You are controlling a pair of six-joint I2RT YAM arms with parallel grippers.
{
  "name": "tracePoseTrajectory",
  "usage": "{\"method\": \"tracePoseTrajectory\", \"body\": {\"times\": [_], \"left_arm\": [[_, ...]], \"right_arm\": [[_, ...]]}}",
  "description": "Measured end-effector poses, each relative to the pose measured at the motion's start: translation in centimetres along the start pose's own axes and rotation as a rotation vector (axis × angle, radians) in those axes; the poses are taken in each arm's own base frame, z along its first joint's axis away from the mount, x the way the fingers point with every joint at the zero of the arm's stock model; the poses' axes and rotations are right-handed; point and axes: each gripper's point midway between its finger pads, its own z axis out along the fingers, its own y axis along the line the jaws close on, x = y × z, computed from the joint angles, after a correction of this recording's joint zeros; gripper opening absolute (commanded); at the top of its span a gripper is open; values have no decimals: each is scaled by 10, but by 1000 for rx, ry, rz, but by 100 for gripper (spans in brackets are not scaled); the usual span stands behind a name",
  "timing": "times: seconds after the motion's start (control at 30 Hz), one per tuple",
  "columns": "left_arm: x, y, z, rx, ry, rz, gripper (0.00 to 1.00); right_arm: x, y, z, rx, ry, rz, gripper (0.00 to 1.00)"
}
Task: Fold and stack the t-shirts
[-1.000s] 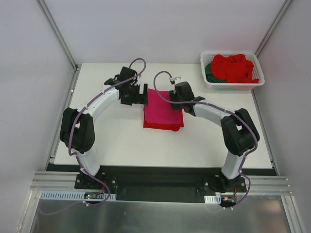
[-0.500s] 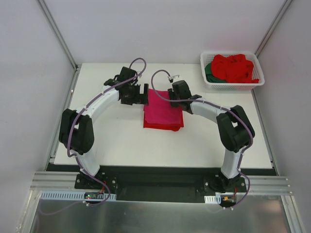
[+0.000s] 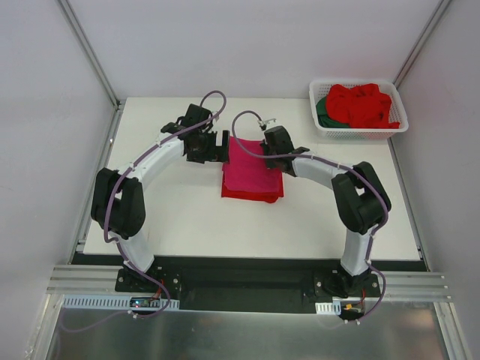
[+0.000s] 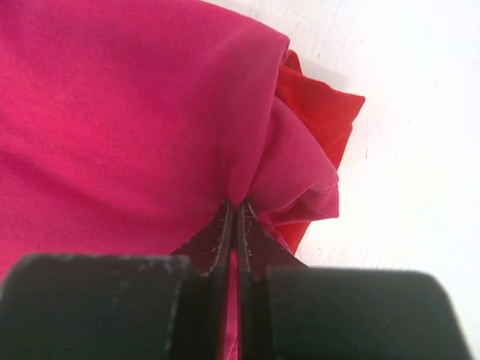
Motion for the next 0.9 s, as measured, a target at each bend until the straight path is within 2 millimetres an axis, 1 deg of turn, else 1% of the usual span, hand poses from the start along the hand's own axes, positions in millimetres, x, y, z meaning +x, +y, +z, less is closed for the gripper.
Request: {"method": "tracePoseTrajectory", "body": {"times": [0.1,0.2,0.43,0.53,0.6,0.63,0.7,0.8,0.87,0.9], "left_arm": [[0,0,0,0,0,0,99],[0,0,0,0,0,0,99],[2,-5,1,8,4,10,99],[2,-5,1,8,5,10,99],[2,-5,1,9,5,10,99],[2,-5,1,9,5,10,99],[2,-5,1,9,6,10,99],[3,-6,1,12,6,10,99],[2,-6,1,13,6,11,99],[3,-7,1,13,6,12,99]], "right_arm": [[-1,-3,-3,19,0,-1,1],[-5,-8,-12,42,-8,-2,1],[-25,-21,-41,89,-62,10,1],[-29,-23,-47,99,-69,11,1],[-27,-25,-47,105,-61,9,1],[-25,-25,-48,108,-55,7,4],[-22,-27,-48,114,-43,3,16],[-19,-28,-49,122,-31,-3,14],[-19,-29,-49,125,-31,-4,14],[-19,-29,-49,126,-30,-4,15]]}}
